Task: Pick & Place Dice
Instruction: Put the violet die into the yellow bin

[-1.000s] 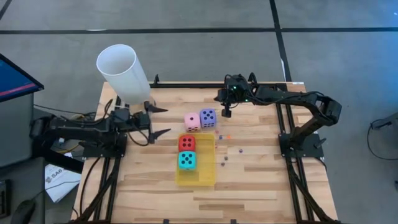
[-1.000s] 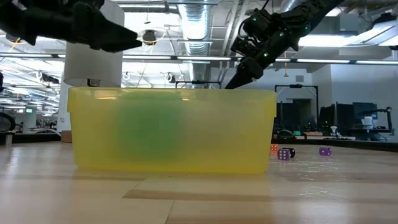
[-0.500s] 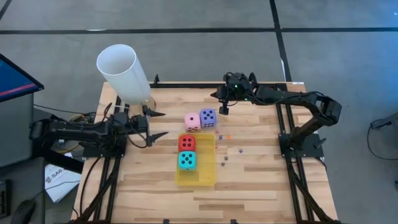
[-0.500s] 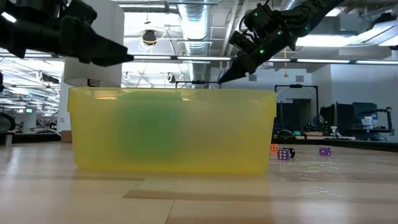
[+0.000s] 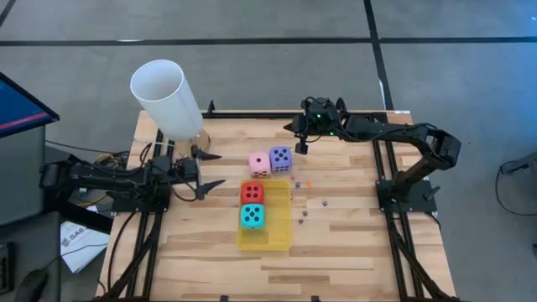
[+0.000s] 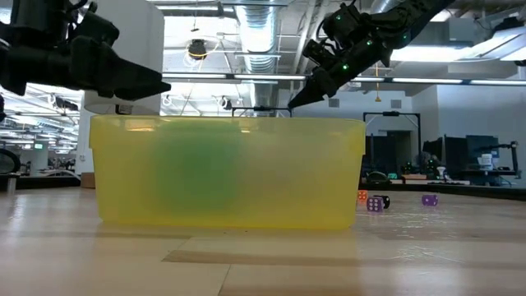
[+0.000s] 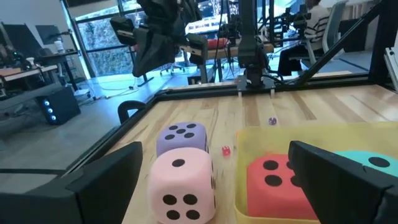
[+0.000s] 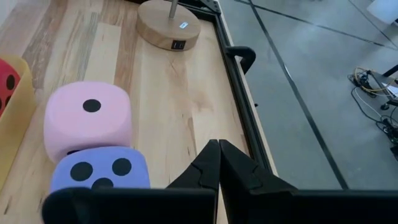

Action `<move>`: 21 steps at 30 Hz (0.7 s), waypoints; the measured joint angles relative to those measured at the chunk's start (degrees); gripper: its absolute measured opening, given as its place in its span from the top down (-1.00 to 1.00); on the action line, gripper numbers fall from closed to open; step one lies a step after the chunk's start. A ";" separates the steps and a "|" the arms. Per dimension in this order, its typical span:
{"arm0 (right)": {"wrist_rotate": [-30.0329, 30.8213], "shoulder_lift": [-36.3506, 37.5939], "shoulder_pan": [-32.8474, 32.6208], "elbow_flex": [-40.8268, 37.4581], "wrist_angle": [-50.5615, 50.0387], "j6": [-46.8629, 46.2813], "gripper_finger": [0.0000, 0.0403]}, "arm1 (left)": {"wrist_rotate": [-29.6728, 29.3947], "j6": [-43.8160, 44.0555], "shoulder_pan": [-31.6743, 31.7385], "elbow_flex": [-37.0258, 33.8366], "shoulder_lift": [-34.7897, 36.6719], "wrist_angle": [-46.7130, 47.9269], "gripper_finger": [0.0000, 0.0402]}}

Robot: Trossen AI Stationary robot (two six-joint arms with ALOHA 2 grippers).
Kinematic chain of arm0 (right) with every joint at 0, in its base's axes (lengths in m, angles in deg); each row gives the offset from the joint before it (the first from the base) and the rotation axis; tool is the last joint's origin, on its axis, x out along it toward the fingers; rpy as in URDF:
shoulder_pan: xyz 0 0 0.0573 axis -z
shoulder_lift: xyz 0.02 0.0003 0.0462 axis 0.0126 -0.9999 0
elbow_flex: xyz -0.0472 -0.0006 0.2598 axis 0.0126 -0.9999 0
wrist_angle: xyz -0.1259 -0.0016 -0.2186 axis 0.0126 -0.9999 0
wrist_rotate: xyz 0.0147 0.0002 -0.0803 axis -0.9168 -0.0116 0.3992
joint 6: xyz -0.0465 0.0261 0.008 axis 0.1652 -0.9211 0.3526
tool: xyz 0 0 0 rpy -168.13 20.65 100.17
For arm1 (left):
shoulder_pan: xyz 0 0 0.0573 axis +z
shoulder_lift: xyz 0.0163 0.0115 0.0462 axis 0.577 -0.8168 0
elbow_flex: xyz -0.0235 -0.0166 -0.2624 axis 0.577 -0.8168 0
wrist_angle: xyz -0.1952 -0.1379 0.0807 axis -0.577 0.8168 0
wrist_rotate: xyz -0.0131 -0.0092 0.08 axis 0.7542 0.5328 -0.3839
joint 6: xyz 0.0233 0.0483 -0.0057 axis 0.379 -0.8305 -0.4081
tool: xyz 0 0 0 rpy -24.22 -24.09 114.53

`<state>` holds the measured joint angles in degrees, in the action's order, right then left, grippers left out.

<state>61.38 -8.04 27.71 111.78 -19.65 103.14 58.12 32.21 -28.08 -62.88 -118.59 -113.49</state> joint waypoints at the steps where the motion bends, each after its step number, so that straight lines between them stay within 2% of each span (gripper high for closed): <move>1: 0.00 0.00 0.00 -0.01 -0.01 0.00 1.00 | -0.01 0.03 0.00 -0.52 0.00 -0.58 -0.95; 10: 0.00 0.00 0.00 -0.02 -0.02 -0.02 1.00 | 0.28 0.17 0.00 -0.59 0.00 -0.59 -0.95; 15: 0.00 0.00 0.00 -0.01 -0.02 -0.01 1.00 | 4.96 0.19 -0.02 -0.59 0.00 -0.14 -0.95; 21: 0.00 0.00 0.00 -0.02 -0.02 -0.02 1.00 | 3.04 0.10 -0.04 -0.59 1.44 -0.23 -0.95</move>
<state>61.38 -8.04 27.71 111.76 -19.67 103.12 61.16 32.31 -28.12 -63.48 -117.16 -113.71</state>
